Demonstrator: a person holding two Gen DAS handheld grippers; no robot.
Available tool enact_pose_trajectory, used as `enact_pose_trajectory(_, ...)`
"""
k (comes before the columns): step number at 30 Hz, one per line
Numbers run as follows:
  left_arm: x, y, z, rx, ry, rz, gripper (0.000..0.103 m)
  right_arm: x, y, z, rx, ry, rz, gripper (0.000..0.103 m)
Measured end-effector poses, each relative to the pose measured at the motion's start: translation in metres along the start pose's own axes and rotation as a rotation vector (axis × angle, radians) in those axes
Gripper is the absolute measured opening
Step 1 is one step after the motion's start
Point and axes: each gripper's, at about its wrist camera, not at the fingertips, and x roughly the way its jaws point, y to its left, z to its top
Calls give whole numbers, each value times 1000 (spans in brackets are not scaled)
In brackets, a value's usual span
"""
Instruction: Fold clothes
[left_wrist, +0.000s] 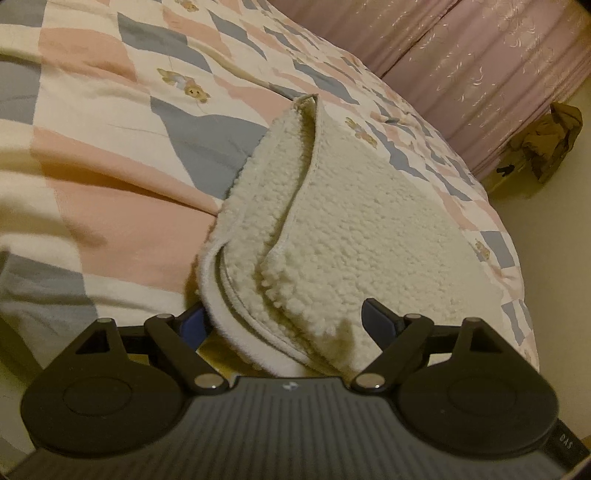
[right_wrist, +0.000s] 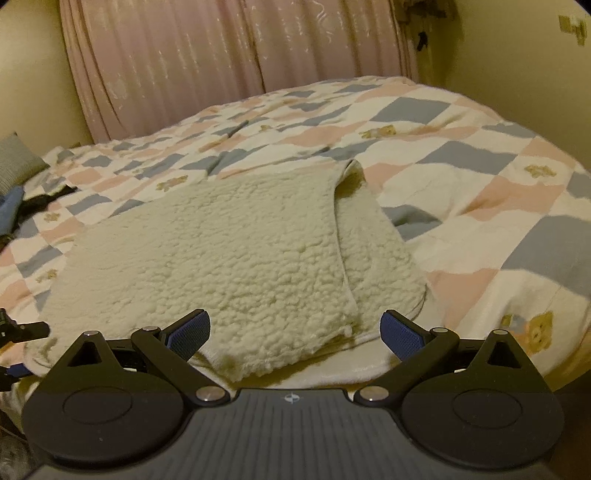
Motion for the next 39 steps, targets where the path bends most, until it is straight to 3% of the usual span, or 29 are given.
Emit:
enact_pose_trajectory(6, 7, -6, 0, 13, -5, -2, 80, 11, 13, 11, -90, 34, -87, 100)
enact_pose_trajectory(25, 23, -16, -4, -2, -49, 42, 80, 21, 9, 27, -87, 13, -17, 99)
enact_pose_trajectory(27, 23, -14, -5, -21, -56, 37, 79, 19, 8, 26, -92, -9, 8, 87)
enact_pose_trajectory(28, 22, -15, -5, -19, -64, 39, 70, 17, 6, 25, -86, -30, 47, 71)
enact_pose_trajectory(29, 22, -16, -5, -18, -72, 40, 61, 15, 3, 23, -77, -52, 93, 47)
enact_pose_trajectory(31, 20, -19, -5, -5, -86, 25, 37, 14, -6, 19, -19, -69, 226, 23)
enact_pose_trajectory(34, 17, -22, -4, 24, -110, 37, 25, 34, -24, 9, 86, 26, 302, 17)
enact_pose_trajectory(36, 14, -27, -3, 49, -117, 46, 23, 49, -38, 0, 160, 92, 314, 5)
enact_pose_trajectory(39, 4, -52, -1, 204, -156, 91, 20, 55, -50, -3, 224, 104, 357, 4)
